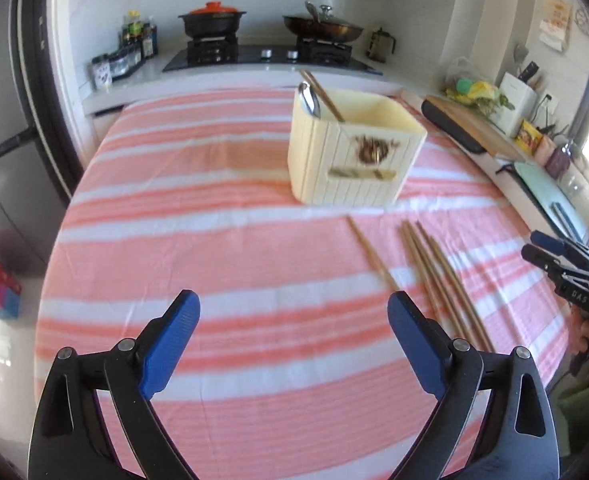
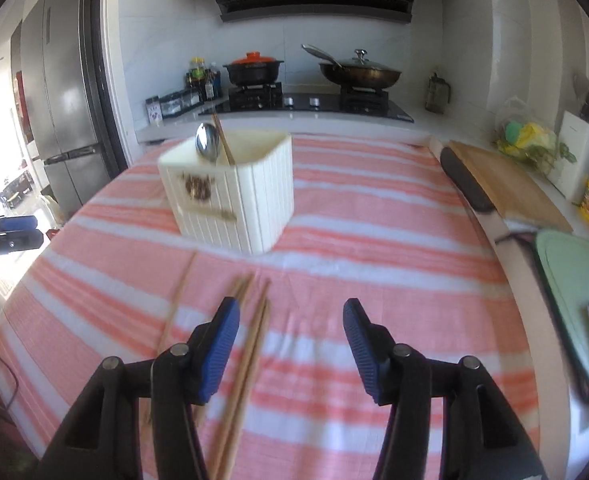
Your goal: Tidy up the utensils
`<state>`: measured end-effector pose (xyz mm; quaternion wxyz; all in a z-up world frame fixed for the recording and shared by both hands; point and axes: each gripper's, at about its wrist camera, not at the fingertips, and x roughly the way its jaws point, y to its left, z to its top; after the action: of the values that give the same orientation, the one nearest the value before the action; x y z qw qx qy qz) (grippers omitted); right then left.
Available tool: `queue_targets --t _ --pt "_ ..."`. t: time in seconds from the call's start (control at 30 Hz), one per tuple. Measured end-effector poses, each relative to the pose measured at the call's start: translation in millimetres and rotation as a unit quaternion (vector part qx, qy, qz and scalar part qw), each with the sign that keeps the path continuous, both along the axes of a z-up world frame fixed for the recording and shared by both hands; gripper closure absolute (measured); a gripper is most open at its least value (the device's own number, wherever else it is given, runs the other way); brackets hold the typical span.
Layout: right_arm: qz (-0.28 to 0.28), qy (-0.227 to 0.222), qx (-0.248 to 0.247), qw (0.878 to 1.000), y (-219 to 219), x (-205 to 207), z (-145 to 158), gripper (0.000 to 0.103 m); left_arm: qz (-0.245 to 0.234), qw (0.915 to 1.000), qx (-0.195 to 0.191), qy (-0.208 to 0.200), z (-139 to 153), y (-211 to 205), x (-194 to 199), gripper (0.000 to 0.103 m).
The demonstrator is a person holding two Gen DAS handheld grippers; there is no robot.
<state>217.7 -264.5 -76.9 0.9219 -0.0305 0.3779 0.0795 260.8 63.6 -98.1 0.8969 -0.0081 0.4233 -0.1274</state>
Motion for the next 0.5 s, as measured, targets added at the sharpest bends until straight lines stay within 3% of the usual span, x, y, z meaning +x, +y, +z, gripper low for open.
queue_targets --t 0.17,0.3,0.5 --pt "-0.036 0.036 -0.011 0.999 -12 -52 -54 0.048 0.028 0.9992 -0.016 0.022 -52 -11 -22 0.008" --pt "-0.04 0.053 -0.029 0.997 -20 -46 -73 0.048 0.045 0.9988 0.011 0.014 -84 -16 -19 0.008" --pt "-0.067 0.06 -0.026 0.996 -36 -14 -90 0.048 0.071 0.9972 0.01 0.02 -102 -7 -4 0.008"
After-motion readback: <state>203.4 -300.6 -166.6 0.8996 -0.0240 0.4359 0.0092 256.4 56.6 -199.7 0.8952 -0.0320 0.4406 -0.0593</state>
